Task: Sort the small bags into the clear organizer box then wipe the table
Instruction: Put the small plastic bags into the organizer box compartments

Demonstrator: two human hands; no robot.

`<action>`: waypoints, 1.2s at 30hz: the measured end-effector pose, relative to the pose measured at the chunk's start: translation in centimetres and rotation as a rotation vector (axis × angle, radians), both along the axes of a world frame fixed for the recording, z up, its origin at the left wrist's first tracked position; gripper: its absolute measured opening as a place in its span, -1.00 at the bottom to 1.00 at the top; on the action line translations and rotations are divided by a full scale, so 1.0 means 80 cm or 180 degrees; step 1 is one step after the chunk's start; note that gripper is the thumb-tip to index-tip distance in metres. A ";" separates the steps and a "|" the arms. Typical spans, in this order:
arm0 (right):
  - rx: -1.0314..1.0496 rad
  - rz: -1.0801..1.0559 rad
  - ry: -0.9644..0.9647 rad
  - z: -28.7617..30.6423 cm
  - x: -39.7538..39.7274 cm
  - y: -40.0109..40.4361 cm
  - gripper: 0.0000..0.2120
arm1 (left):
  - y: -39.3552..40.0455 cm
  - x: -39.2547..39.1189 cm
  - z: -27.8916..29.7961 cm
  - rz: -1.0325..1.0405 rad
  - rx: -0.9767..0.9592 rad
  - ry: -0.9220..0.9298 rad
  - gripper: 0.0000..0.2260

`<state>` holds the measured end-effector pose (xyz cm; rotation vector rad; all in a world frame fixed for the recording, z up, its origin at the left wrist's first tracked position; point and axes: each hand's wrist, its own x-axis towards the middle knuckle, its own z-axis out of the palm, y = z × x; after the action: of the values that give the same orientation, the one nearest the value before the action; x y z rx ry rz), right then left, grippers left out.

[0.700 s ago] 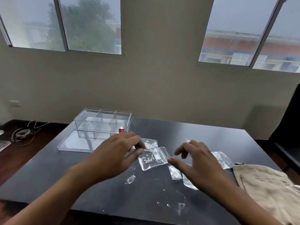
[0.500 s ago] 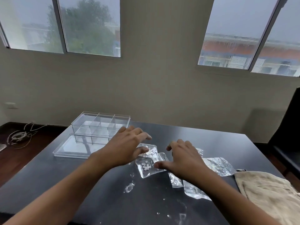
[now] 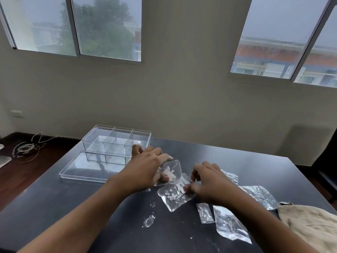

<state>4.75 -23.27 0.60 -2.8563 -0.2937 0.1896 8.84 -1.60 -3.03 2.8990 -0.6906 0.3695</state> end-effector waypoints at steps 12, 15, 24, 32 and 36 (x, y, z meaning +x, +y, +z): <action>0.1497 -0.0132 -0.0511 0.051 0.029 -0.022 -0.78 | 0.007 -0.007 0.020 0.0046 -0.1820 -0.0201 -0.79; 0.2010 -0.0138 -0.0540 0.064 0.034 -0.020 -0.81 | 0.016 -0.005 0.034 0.0097 -0.2275 -0.0242 -0.81; 0.2510 -0.0076 -0.0649 0.089 0.060 0.030 -0.89 | 0.095 0.041 0.074 0.0586 -0.2664 -0.0575 -0.76; 0.2673 0.0026 -0.0239 0.077 0.131 0.107 -0.85 | 0.144 0.069 0.033 0.1313 -0.2659 -0.0385 -0.56; 0.2648 -0.0040 -0.0151 0.051 0.169 0.142 -0.83 | 0.143 0.072 0.017 0.1321 -0.2398 -0.0380 -0.48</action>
<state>18.25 -11.87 4.68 -2.0384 -0.2785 -0.0111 14.59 9.81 -1.71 2.2701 0.0673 0.6771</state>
